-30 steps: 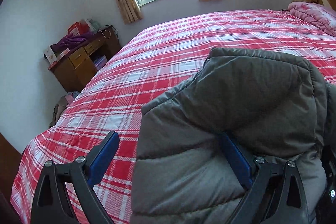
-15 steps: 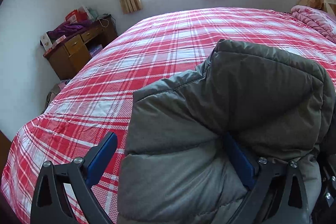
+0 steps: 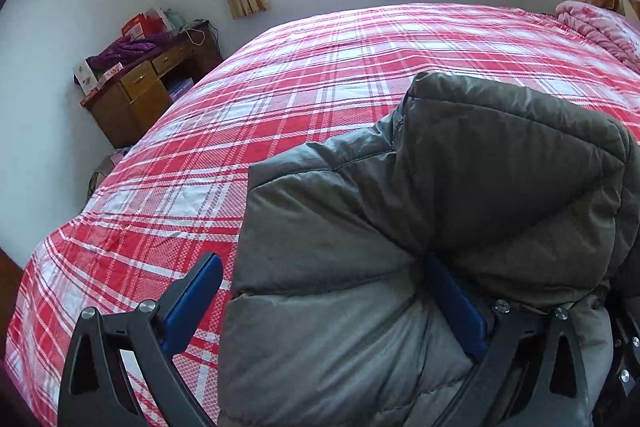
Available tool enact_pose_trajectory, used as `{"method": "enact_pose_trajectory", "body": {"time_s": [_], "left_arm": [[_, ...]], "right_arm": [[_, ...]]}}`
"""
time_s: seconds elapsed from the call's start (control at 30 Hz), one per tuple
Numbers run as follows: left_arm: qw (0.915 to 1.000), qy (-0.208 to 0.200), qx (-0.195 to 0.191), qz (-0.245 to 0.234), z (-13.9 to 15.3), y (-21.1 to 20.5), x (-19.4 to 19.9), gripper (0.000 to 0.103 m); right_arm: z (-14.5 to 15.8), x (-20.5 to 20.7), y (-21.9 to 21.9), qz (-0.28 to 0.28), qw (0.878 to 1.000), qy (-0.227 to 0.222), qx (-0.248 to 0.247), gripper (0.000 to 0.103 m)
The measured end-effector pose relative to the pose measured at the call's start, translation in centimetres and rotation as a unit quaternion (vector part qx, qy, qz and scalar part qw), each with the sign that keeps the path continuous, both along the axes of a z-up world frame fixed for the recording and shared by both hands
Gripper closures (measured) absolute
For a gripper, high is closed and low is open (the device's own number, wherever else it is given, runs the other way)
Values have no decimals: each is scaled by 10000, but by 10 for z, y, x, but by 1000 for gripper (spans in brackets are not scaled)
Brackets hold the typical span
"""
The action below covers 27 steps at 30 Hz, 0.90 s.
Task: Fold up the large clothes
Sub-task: 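Lift the grey jacket bundle with both grippers and fold it over itself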
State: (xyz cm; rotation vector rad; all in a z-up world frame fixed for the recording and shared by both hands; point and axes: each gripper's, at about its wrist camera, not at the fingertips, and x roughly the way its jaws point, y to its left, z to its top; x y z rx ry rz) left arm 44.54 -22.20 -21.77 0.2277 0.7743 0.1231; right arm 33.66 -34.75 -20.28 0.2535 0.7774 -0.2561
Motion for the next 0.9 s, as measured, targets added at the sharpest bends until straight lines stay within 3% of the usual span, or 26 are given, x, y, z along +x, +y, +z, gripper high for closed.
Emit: {"method": "enact_pose_trajectory", "body": {"time_s": [0.07, 0.13, 0.23, 0.3, 0.37, 0.43, 0.47, 0.53, 0.63, 0.9], "left_arm": [[9998, 125, -22, -143, 13, 2, -2, 1], [9988, -157, -423, -184, 39, 13, -10, 2], [9943, -568, -888, -147, 72, 23, -9, 2], [9932, -649, -962, -97, 78, 21, 2, 2], [9954, -529, -789, -153, 63, 12, 16, 1], [9988, -188, -421, -194, 39, 3, 29, 1], [9994, 16, -292, -182, 25, 0, 36, 1], [9980, 18, -615, -165, 21, 5, 36, 1], [9975, 88, -695, -81, 11, 6, 40, 1], [9989, 5, -460, -16, 0, -4, 35, 1]], "right_arm": [[3, 0, 1, 31, 10000, 60, -64, 43], [18, -6, 3, -3, 9996, 36, -270, 40], [63, -31, 6, -274, 9954, -791, -464, 27], [86, -31, 11, -230, 9923, -1124, -472, 27], [92, -17, 13, -70, 9926, -1162, -349, 30], [79, 5, 9, 105, 9948, -1006, -110, 43], [69, 15, 5, 82, 9964, -833, -144, 44], [39, 32, -4, 137, 9990, -433, 6, 47], [18, 32, -19, 139, 9984, -351, 422, 47], [4, 39, -21, 194, 9984, -163, 505, 47]]}}
